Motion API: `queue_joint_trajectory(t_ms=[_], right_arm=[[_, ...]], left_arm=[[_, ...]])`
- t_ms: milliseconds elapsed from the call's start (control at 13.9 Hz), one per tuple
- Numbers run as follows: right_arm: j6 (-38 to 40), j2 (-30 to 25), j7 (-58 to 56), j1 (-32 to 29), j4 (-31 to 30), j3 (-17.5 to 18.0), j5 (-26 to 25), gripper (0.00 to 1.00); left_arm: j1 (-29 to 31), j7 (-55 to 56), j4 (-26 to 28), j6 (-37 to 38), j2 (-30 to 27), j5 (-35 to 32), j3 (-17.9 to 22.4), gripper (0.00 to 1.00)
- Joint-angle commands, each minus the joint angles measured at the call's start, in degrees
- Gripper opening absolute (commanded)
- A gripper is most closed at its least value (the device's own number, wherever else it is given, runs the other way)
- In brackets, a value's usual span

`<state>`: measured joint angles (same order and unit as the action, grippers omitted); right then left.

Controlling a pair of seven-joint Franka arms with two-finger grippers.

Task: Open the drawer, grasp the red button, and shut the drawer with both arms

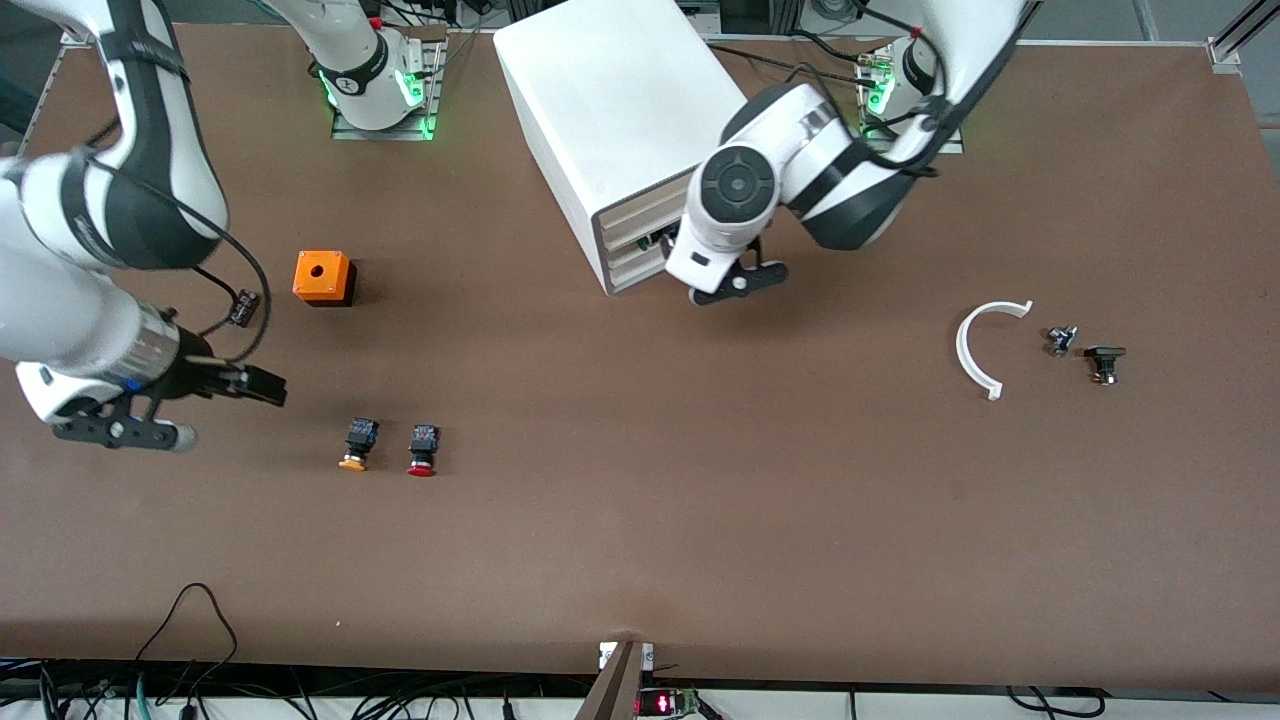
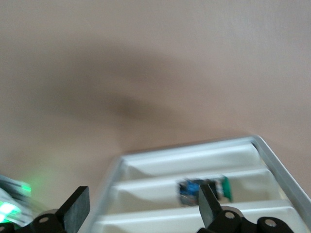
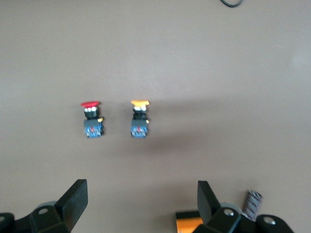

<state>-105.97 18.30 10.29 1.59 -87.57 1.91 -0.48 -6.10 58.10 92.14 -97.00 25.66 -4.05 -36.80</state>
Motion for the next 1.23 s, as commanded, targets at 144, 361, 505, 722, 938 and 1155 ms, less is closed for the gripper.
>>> queue_joint_trajectory(t_ms=[144, 361, 505, 722, 938, 1155], right_arm=[[4.45, -10.29, -2.29, -0.88, -3.75, -1.29, -0.40, 1.00], [7.18, -15.20, -2.47, -5.36, -5.06, 2.31, -0.14, 1.00], [9.81, -17.94, -1.42, -3.79, -5.51, 2.31, -0.14, 1.00], [11.58, -21.97, -1.15, -3.70, -7.17, 2.84, -0.05, 1.00], [11.67, -23.84, -2.11, -3.44, -8.23, 2.75, -0.05, 1.00], [14.03, -23.58, -2.03, -3.43, -7.18, 2.84, 0.38, 1.00]], left_arm=[[10.03, -21.57, -3.72, 5.41, -5.87, -2.28, -0.38, 1.00], [14.18, -41.60, -3.46, 6.12, -10.88, -1.75, 3.02, 1.00], [14.01, -50.76, -2.07, 5.95, -14.74, 0.52, 9.79, 1.00], [11.39, -60.89, 0.93, 5.60, -19.75, 2.37, 19.36, 1.00], [6.55, -60.74, 6.62, 3.33, -26.60, 4.56, 29.13, 1.00], [4.44, -56.79, 11.38, -4.85, -29.70, 5.10, 34.59, 1.00]])
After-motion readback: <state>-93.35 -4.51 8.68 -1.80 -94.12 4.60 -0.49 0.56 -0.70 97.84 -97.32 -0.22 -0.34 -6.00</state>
